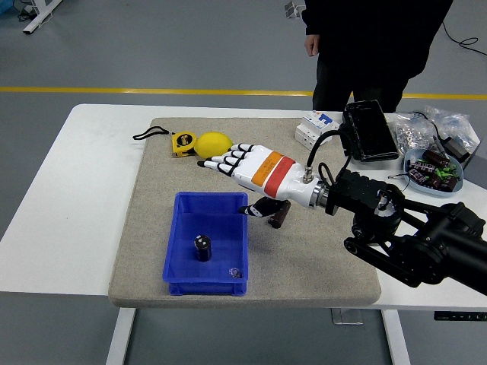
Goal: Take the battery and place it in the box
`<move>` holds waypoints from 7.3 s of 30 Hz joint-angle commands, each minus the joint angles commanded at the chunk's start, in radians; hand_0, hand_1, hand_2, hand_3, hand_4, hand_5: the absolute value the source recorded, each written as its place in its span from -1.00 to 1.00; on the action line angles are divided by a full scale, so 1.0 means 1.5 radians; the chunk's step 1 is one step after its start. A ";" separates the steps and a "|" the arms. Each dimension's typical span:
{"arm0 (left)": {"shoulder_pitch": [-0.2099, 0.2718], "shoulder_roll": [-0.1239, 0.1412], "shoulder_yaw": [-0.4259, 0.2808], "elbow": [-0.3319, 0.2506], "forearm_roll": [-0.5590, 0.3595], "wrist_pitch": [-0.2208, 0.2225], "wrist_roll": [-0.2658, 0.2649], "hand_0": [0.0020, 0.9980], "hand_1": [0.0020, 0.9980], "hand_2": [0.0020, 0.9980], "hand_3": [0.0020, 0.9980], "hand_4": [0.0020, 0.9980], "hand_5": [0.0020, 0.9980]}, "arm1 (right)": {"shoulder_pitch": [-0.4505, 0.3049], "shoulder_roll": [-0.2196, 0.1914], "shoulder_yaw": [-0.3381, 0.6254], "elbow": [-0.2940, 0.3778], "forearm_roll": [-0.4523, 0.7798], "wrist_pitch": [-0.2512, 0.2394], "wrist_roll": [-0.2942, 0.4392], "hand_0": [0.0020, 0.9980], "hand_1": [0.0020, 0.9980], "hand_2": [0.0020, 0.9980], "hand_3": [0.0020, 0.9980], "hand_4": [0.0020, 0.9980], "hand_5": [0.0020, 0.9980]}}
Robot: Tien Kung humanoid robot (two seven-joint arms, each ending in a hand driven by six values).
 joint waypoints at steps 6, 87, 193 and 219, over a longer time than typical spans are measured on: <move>0.003 0.001 -0.008 0.000 0.004 -0.002 0.000 0.52 0.42 0.47 0.27 0.42 0.25 | -0.063 -0.060 0.070 0.052 0.070 0.025 -0.108 0.61 0.43 0.58 0.93 1.00 -0.38; 0.011 -0.002 -0.037 0.000 0.045 -0.010 0.011 0.52 0.42 0.47 0.27 0.41 0.24 | -0.148 0.064 0.074 -0.006 0.013 0.114 -0.438 -0.56 -0.68 -0.46 0.60 1.00 0.35; 0.010 -0.005 -0.043 0.000 0.065 -0.012 0.016 0.52 0.42 0.47 0.27 0.42 0.24 | -0.128 0.086 0.005 -0.086 -0.016 -0.003 -0.404 -0.67 -0.70 -0.49 0.48 1.00 0.12; 0.003 -0.005 -0.035 0.000 0.057 -0.014 0.016 0.52 0.42 0.47 0.27 0.42 0.23 | -0.114 0.096 -0.028 -0.110 -0.024 -0.021 -0.396 -0.67 -0.74 -0.56 0.20 1.00 -0.08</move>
